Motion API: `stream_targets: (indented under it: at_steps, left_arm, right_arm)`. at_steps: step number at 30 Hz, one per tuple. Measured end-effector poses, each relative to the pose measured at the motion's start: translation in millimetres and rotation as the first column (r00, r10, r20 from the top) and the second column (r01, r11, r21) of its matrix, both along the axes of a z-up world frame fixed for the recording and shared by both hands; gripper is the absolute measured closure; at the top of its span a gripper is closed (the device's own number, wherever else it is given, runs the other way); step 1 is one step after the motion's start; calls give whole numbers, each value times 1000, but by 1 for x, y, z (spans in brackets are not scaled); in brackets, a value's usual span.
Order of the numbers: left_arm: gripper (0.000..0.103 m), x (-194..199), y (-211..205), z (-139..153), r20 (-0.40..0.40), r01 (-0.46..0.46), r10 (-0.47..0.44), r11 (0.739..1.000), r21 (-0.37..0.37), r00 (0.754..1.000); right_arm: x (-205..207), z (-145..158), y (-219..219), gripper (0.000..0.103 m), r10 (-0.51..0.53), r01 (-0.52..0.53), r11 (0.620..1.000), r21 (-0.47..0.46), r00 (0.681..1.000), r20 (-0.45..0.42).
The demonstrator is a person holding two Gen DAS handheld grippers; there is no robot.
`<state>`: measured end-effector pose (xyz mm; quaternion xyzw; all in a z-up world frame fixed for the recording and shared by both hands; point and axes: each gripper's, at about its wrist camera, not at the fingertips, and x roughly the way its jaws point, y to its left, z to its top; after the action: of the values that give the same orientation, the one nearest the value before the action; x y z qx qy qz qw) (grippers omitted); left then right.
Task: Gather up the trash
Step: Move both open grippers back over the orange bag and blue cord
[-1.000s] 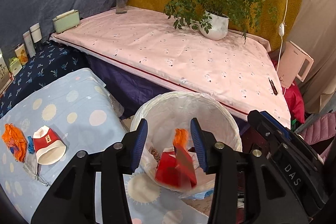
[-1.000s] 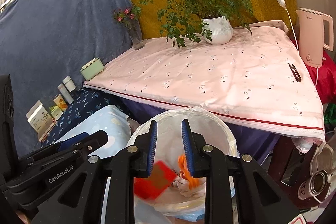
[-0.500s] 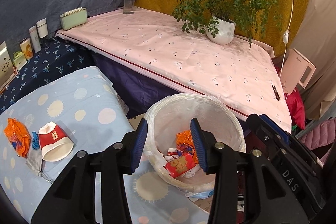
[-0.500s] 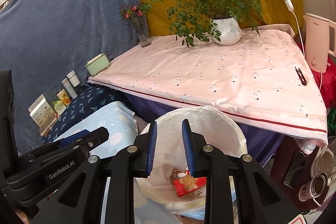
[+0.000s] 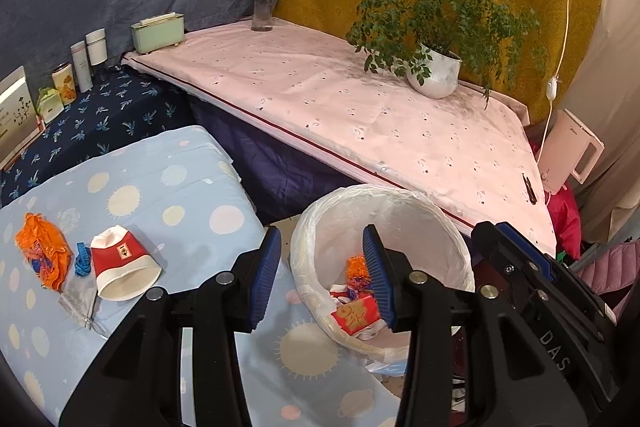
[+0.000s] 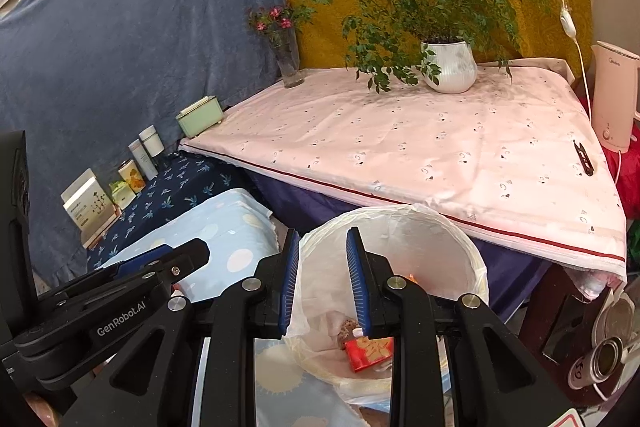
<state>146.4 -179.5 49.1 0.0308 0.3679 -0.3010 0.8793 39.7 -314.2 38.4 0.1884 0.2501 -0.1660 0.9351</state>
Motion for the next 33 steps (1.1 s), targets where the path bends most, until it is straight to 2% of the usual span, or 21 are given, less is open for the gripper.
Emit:
stream_targets:
  at_steps: [3,9,11,15,19,25,29,33]
  left_arm:
    - [63,4,11,1,-10,-18,18,1000,-9,1000]
    - [62,13,40,-1,-23,-70,70,997,-18,997]
    - [58,17,53,-3,-29,-99,98,995,-26,995]
    - [56,25,80,-6,-46,-151,150,988,-35,988]
    - [47,33,110,-11,-57,-215,212,976,-43,976]
    - [40,50,162,-21,-89,-312,307,949,-53,948]
    - [34,60,202,-31,-116,-383,376,922,-56,920]
    - [34,70,240,-46,-148,-445,434,894,-50,888]
  right_arm:
    - [3,2,7,69,14,-14,1000,-8,1000,3]
    - [14,5,28,69,57,-57,998,-20,998,-3]
    - [18,5,37,69,73,-73,997,-25,997,-8]
    - [28,5,58,69,111,-112,993,-34,994,-19]
    - [39,3,81,69,157,-158,987,-35,987,-30]
    - [58,-2,120,62,223,-226,973,-50,973,-55]
    - [69,-7,144,60,261,-265,963,-50,962,-73]
    - [83,-15,171,59,306,-311,949,-46,947,-97]
